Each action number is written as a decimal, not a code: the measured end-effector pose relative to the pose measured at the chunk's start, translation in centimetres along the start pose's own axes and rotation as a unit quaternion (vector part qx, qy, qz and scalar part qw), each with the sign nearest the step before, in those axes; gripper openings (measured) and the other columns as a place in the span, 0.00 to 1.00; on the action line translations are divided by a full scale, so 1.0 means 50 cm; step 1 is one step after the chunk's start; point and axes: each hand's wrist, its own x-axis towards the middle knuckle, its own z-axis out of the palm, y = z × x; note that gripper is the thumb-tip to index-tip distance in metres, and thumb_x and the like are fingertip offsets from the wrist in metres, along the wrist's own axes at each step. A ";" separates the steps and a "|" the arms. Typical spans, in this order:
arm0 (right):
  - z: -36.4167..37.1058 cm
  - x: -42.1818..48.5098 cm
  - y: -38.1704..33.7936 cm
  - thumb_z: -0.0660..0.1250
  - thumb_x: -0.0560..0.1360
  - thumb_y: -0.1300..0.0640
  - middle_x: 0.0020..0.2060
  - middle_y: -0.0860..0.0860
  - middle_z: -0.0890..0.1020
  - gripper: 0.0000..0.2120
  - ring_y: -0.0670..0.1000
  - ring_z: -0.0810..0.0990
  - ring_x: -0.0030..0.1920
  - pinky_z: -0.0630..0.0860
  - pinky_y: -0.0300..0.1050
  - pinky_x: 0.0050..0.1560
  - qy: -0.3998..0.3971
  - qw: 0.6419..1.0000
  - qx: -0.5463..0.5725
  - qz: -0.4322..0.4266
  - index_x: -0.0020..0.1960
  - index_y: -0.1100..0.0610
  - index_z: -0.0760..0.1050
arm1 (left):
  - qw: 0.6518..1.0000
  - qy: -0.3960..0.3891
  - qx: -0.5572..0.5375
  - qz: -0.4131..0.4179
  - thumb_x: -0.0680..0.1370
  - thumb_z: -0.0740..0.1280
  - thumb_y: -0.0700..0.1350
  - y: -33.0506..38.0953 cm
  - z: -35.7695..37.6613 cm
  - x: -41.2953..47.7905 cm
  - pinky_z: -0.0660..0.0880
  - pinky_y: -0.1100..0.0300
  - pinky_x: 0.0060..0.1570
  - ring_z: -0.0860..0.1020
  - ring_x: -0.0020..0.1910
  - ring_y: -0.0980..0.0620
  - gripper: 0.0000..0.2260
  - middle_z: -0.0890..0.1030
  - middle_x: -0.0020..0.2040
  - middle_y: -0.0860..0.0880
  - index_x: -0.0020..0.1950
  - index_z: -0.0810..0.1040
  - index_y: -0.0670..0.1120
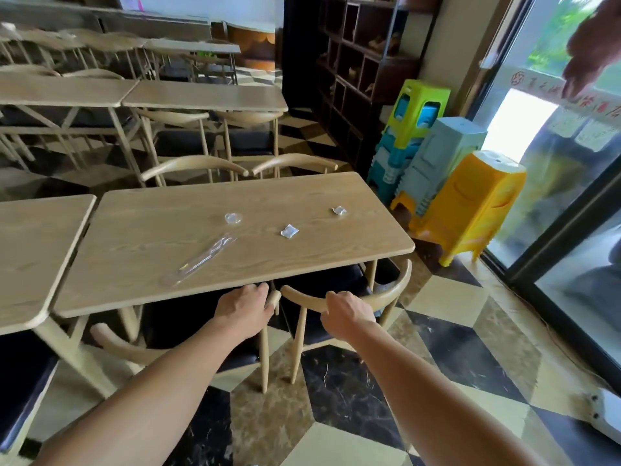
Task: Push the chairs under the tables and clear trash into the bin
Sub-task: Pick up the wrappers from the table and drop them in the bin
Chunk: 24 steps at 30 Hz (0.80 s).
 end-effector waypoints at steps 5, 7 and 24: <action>-0.053 0.116 -0.036 0.60 0.78 0.54 0.50 0.54 0.78 0.06 0.58 0.78 0.48 0.69 0.49 0.40 0.007 1.000 -0.008 0.011 0.53 0.55 0.71 | 1.000 0.009 -0.012 -0.001 0.81 0.60 0.54 -0.045 -0.038 0.144 0.76 0.53 0.43 0.78 0.41 0.45 0.10 0.78 0.45 0.48 0.44 0.69 0.50; -0.062 0.157 -0.040 0.60 0.78 0.53 0.51 0.54 0.78 0.08 0.59 0.79 0.50 0.68 0.48 0.40 0.015 1.000 -0.009 0.010 0.54 0.55 0.72 | 0.999 0.004 -0.038 0.000 0.81 0.60 0.53 -0.059 -0.041 0.199 0.78 0.50 0.46 0.79 0.43 0.44 0.11 0.77 0.46 0.47 0.43 0.68 0.49; -0.117 0.540 0.220 0.59 0.77 0.58 0.48 0.53 0.79 0.04 0.56 0.73 0.41 0.68 0.47 0.39 -0.006 1.000 -0.002 0.001 0.50 0.54 0.71 | 0.999 -0.050 -0.009 0.001 0.81 0.60 0.52 0.124 0.017 0.603 0.71 0.56 0.43 0.80 0.50 0.44 0.07 0.79 0.51 0.49 0.47 0.70 0.50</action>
